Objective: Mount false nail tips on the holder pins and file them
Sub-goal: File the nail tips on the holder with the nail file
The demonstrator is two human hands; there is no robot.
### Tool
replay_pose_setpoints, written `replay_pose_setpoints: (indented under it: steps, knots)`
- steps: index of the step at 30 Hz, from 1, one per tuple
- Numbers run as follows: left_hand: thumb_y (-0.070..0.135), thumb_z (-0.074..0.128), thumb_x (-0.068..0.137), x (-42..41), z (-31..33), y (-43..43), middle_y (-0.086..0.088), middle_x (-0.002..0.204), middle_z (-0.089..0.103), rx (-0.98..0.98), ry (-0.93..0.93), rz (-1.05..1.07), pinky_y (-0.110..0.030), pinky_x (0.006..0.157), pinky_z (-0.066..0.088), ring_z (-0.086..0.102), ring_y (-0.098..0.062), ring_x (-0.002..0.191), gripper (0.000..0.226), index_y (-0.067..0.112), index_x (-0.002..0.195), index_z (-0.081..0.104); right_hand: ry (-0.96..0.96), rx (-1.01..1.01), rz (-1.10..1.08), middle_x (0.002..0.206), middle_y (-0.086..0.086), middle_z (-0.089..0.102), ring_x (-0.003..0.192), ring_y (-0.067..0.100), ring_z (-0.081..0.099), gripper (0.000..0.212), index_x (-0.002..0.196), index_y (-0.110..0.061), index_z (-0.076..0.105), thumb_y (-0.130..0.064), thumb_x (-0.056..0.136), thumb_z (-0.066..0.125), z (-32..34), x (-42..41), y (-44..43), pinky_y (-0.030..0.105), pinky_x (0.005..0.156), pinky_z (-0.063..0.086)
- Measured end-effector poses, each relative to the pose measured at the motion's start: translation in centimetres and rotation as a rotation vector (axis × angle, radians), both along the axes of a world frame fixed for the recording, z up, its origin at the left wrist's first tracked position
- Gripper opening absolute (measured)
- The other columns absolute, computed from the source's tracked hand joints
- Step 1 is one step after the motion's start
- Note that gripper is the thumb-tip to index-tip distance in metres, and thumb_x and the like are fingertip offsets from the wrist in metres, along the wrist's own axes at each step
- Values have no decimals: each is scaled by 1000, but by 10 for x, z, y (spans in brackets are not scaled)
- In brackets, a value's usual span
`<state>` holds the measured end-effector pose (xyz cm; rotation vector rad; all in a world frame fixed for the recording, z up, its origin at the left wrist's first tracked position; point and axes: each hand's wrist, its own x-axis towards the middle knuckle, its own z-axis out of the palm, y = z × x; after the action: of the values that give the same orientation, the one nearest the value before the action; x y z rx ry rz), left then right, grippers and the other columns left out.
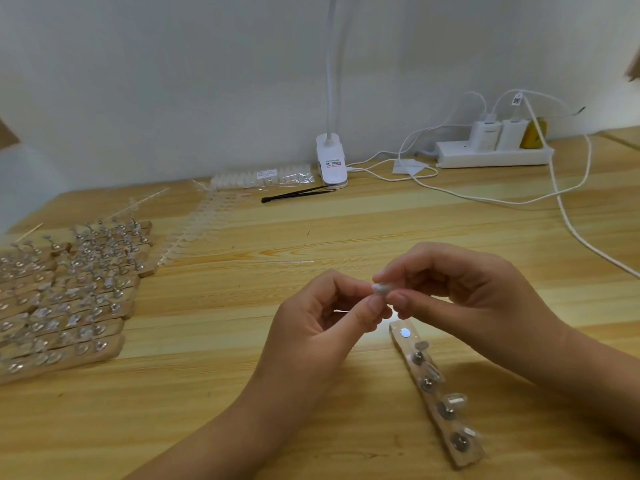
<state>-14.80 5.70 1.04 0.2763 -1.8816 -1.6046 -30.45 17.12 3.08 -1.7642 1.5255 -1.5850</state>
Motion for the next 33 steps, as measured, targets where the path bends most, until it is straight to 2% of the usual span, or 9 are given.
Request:
replay_pose_setpoints:
  steps: [8, 14, 17, 20, 23, 25, 27, 30, 33]
  knots:
    - [40, 68, 83, 1, -1, 0, 6, 85, 74, -61, -25, 6, -18, 72, 54, 70, -10, 82, 7, 36, 88, 71, 416, -140, -110, 94, -1, 69, 87, 11, 67, 17, 105, -7, 69, -12, 88, 71, 2, -4, 1, 19, 75, 54]
    - [35, 68, 85, 1, 1, 2, 6, 86, 73, -37, 10, -17, -17, 73, 53, 71, -9, 85, 4, 33, 87, 70, 391, -101, -76, 93, -3, 67, 87, 12, 66, 23, 111, -11, 69, -18, 89, 69, 2, -10, -1, 19, 76, 52]
    - [28, 67, 87, 0, 3, 4, 6, 86, 71, -16, 55, -51, -18, 74, 53, 70, -10, 86, 5, 30, 89, 70, 450, 40, -145, 100, -13, 64, 96, 9, 63, 32, 118, -22, 66, -36, 89, 66, -2, -27, -2, 22, 82, 50]
    - [27, 66, 88, 1, 4, 6, 7, 86, 70, -2, 62, -82, -19, 74, 52, 69, -10, 85, 8, 30, 92, 71, 612, 384, -323, 115, -21, 50, 113, 1, 43, 39, 116, -46, 56, -61, 80, 54, -10, -55, -3, 22, 93, 37]
    - [28, 66, 87, 1, 4, 5, 7, 85, 70, -6, 57, -75, -18, 73, 52, 68, -8, 83, 8, 28, 94, 71, 643, 573, -309, 116, -21, 46, 112, 0, 38, 37, 115, -53, 53, -61, 78, 54, -16, -72, -3, 17, 90, 30]
    - [29, 66, 87, 2, 4, 4, 6, 84, 71, 4, 50, -65, -18, 73, 52, 69, -8, 83, 9, 29, 94, 72, 590, 512, -299, 110, -19, 52, 103, -1, 47, 32, 109, -50, 57, -58, 79, 54, -13, -71, -3, 12, 81, 36]
    - [31, 66, 86, 2, 4, 3, 5, 85, 72, 33, 40, -56, -18, 73, 53, 69, -8, 84, 11, 29, 94, 72, 513, 374, -292, 104, -17, 57, 95, 3, 55, 31, 109, -44, 61, -54, 80, 55, -12, -66, -3, 17, 77, 47]
    - [32, 70, 86, 2, 4, 1, 4, 85, 73, 73, 18, -24, -18, 74, 53, 70, -9, 84, 7, 31, 92, 73, 383, 115, -213, 105, -15, 63, 97, 13, 63, 32, 120, -30, 62, -37, 90, 61, -8, -49, -3, 24, 80, 53]
    - [29, 66, 86, 1, 5, 0, 2, 87, 75, 137, -1, -3, -18, 74, 53, 70, -9, 85, 8, 31, 89, 73, 313, -102, -137, 113, -5, 64, 106, 22, 64, 27, 118, -19, 58, -21, 92, 63, -5, -28, -3, 31, 87, 54]
